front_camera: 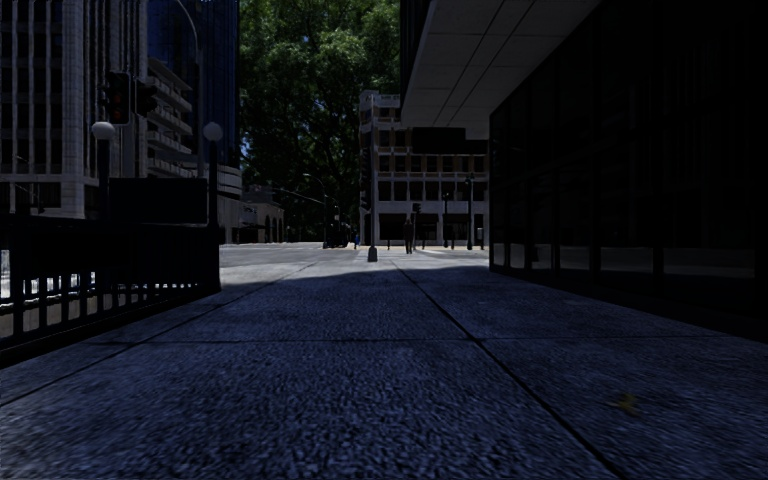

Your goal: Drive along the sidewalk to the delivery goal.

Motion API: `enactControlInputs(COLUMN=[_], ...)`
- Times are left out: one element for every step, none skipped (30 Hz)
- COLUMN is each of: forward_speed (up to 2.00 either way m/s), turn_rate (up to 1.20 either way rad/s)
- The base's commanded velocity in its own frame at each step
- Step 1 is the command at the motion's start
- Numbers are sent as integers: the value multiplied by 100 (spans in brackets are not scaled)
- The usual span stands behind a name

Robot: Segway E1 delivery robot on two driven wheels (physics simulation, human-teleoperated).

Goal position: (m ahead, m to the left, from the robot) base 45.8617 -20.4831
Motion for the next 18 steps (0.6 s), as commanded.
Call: enactControlInputs(forward_speed=[200,200,200,200,200,200,200,200,200,200,200,200,200,200,200,200,200,200], turn_rate=[-92,-96,-90,-9,-9,0,0,0,0,0,0,0,0,0,0,0,0,0])
